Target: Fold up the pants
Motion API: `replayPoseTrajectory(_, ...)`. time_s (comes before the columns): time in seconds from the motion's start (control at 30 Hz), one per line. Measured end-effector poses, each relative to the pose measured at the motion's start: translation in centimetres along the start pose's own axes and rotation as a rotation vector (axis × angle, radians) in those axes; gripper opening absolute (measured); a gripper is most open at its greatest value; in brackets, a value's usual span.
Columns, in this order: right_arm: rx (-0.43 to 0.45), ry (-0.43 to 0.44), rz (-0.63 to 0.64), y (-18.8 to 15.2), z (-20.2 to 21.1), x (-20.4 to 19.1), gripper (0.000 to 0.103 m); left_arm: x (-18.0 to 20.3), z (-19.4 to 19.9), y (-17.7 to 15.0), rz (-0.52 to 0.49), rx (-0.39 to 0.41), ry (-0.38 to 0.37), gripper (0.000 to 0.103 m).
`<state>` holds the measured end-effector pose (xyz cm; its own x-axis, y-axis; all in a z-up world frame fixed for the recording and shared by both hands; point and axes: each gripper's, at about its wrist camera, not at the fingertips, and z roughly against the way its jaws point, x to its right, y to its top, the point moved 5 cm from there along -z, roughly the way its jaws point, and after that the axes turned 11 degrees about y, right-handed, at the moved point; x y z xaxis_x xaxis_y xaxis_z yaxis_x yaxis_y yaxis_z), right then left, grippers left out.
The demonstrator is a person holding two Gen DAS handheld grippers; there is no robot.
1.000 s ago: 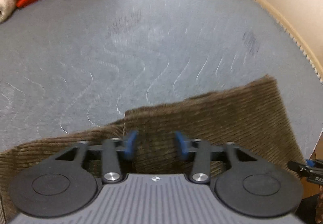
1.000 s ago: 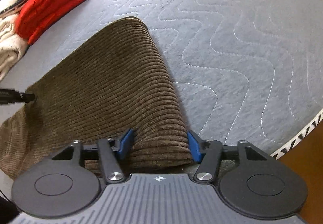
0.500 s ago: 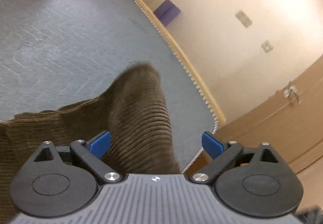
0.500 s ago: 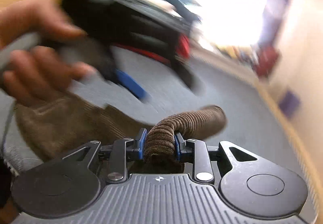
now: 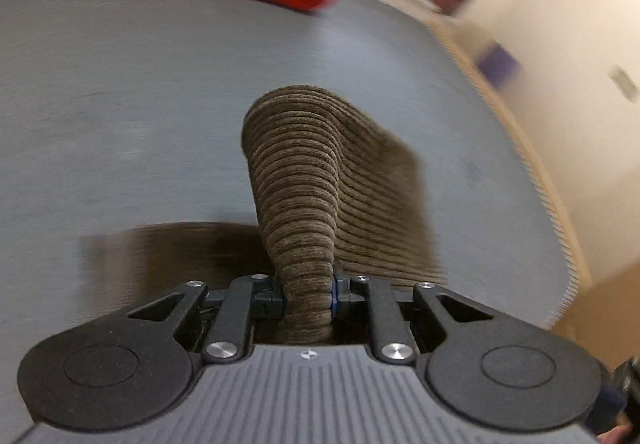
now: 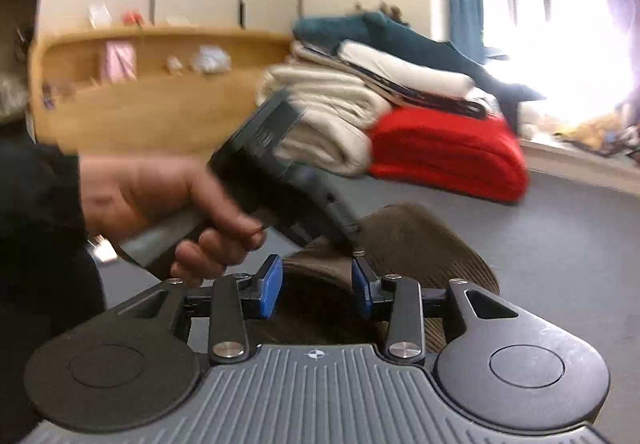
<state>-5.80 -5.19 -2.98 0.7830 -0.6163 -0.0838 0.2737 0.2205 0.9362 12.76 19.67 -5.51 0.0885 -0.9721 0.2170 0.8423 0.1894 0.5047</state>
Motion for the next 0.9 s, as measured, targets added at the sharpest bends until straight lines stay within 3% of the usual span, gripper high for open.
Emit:
replayPoseTrajectory(0.03,-0.022,-0.017,-0.015,-0.4,-0.6,0.5,0.041,-1.8,0.2,0.0,0.022,-0.001,0.037,0.020)
replayPoseTrajectory(0.1,-0.092,-0.064,-0.076,-1.8,-2.5,2.2,0.041,-5.6,-0.1,-0.2,0.073,-0.014,0.136,0.037)
replayPoseTrajectory(0.17,-0.176,-0.105,-0.152,-3.3,-4.9,3.9,0.041,-8.6,0.1,-0.3,0.093,0.011,0.298,0.047)
replayPoseTrajectory(0.2,-0.203,-0.125,-0.153,-4.0,-6.1,4.3,0.041,-9.8,0.5,-0.2,0.105,0.050,0.358,0.047)
replayPoseTrajectory(0.27,-0.223,-0.127,-0.123,-4.8,-8.0,3.5,0.041,-10.9,1.7,-0.1,0.140,0.103,0.340,0.047)
replayPoseTrajectory(0.37,-0.358,-0.125,-0.095,-7.3,-11.6,2.4,0.041,-10.4,2.3,-1.3,0.160,0.082,0.156,0.047)
replayPoseTrajectory(0.4,-0.456,-0.120,-0.081,-8.8,-13.2,1.9,0.041,-9.4,2.0,-1.9,0.128,0.057,0.115,0.047)
replayPoseTrajectory(0.47,-0.517,-0.146,-0.015,-10.2,-14.4,1.4,0.041,-7.8,0.5,-3.5,0.002,-0.029,0.109,0.047)
replayPoseTrajectory(0.53,-0.514,-0.152,-0.063,-9.2,-14.7,1.7,0.041,-7.4,-2.0,-6.0,-0.115,-0.166,0.204,0.044)
replayPoseTrajectory(0.57,-0.490,-0.144,-0.106,-8.4,-14.8,1.8,0.041,-7.4,-2.7,-6.9,-0.167,-0.190,0.253,0.041)
replayPoseTrajectory(0.63,-0.362,-0.129,-0.133,-5.6,-14.5,2.5,0.041,-7.3,-2.6,-6.6,-0.193,-0.167,0.252,0.042)
replayPoseTrajectory(0.73,-0.254,-0.200,-0.096,-1.8,-16.3,4.3,0.042,-7.7,-1.3,-5.5,-0.126,-0.105,0.210,0.043)
replayPoseTrajectory(0.83,-0.277,-0.279,-0.096,-0.1,-19.8,7.0,0.041,-8.1,-1.8,-4.5,-0.094,-0.099,0.243,0.043)
replayPoseTrajectory(0.9,-0.337,-0.345,-0.073,-0.8,-22.9,8.6,0.029,-7.7,-1.7,-4.0,-0.101,-0.086,0.252,0.043)
